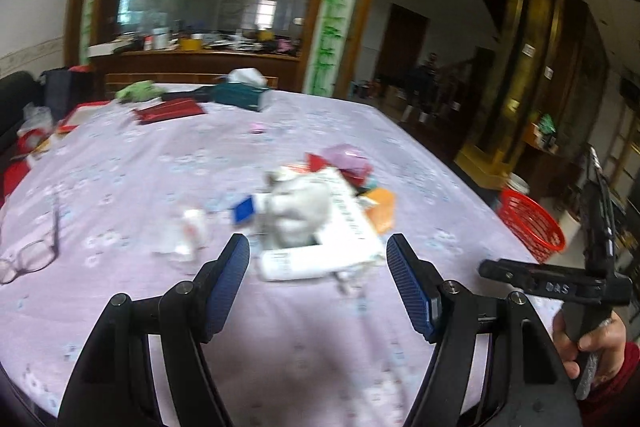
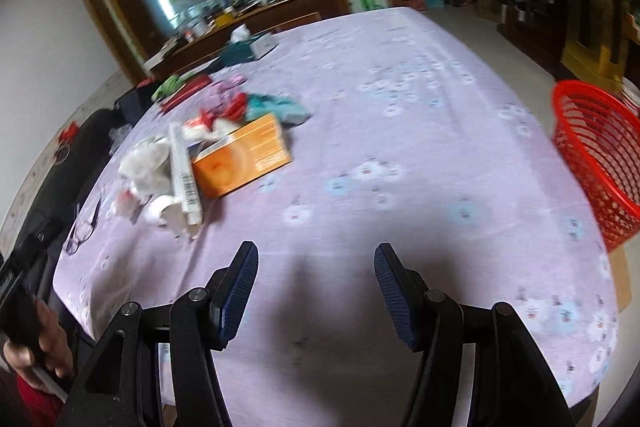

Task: Collect trash
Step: 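Return both tools to the table toward the white spray bottle and tube box, then grasp the white tube box with the right tool while the left tool grasps the white spray bottle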

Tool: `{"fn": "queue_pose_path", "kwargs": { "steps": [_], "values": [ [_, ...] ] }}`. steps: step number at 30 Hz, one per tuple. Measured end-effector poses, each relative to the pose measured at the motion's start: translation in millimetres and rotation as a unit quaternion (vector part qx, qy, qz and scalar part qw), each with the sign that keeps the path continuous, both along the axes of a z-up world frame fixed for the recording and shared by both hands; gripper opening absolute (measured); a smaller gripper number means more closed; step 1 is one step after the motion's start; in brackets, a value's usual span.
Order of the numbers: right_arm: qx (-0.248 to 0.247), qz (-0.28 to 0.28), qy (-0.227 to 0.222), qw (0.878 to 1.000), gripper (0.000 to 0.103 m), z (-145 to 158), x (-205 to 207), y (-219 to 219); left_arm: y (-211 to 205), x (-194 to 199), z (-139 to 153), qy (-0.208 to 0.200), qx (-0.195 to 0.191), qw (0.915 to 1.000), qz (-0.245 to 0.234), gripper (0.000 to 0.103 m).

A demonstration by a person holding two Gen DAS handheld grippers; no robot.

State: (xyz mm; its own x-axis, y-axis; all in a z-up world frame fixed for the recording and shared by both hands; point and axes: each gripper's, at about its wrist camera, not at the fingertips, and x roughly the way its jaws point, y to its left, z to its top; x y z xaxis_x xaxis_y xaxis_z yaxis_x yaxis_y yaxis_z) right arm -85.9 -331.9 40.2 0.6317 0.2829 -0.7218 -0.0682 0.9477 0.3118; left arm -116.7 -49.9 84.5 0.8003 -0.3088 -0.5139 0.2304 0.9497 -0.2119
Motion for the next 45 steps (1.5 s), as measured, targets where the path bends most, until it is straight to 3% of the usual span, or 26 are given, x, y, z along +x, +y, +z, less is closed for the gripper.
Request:
{"fn": "queue_pose_path", "kwargs": {
  "steps": [7, 18, 21, 23, 25, 28, 31, 37, 45],
  "values": [
    [0.042, 0.055, 0.017, 0.997, 0.065, 0.7, 28.6, 34.0, 36.9, 9.8, -10.0, 0.030, -0.030, 0.9985, 0.035, 0.070],
    [0.105, 0.112, 0.058, 0.986, 0.063, -22.3, 88.6, 74.6, 35.2, 16.3, -13.1, 0.049, -0.001, 0.9976, 0.050, 0.070],
    [0.113, 0.134, 0.072, 0.982, 0.050, -29.5, 97.4, 85.6, 30.8, 21.6, -16.6, 0.058, 0.012, 0.9966, 0.056, 0.070],
    [0.123, 0.146, 0.074, 0.979, 0.047, -32.3, 98.8, 89.1, 27.1, 25.0, -18.1, 0.064, 0.019, 0.9960, 0.059, 0.070],
    [0.118, 0.164, 0.064, 0.977, 0.036, -32.2, 98.1, 94.8, 23.2, 28.7, -18.9, 0.067, 0.026, 0.9955, 0.062, 0.070],
    [0.119, 0.173, 0.050, 0.977, 0.024, -29.5, 94.2, 93.3, 16.6, 35.5, -18.9, 0.072, 0.035, 0.9946, 0.067, 0.070],
    [0.139, 0.175, 0.032, 0.974, 0.020, -25.7, 88.3, 78.8, 8.4, 42.9, -18.2, 0.080, 0.037, 0.9939, 0.066, 0.070],
    [0.157, 0.169, 0.004, 0.973, 0.019, -22.1, 80.5, 50.3, -17.1, 55.3, -19.8, 0.093, 0.047, 0.9926, 0.061, 0.070],
    [0.186, 0.160, 0.006, 0.969, 0.019, -24.5, 79.8, 16.0, -38.2, 59.6, -27.2, 0.121, 0.033, 0.9908, 0.049, 0.070]
  ]
}}
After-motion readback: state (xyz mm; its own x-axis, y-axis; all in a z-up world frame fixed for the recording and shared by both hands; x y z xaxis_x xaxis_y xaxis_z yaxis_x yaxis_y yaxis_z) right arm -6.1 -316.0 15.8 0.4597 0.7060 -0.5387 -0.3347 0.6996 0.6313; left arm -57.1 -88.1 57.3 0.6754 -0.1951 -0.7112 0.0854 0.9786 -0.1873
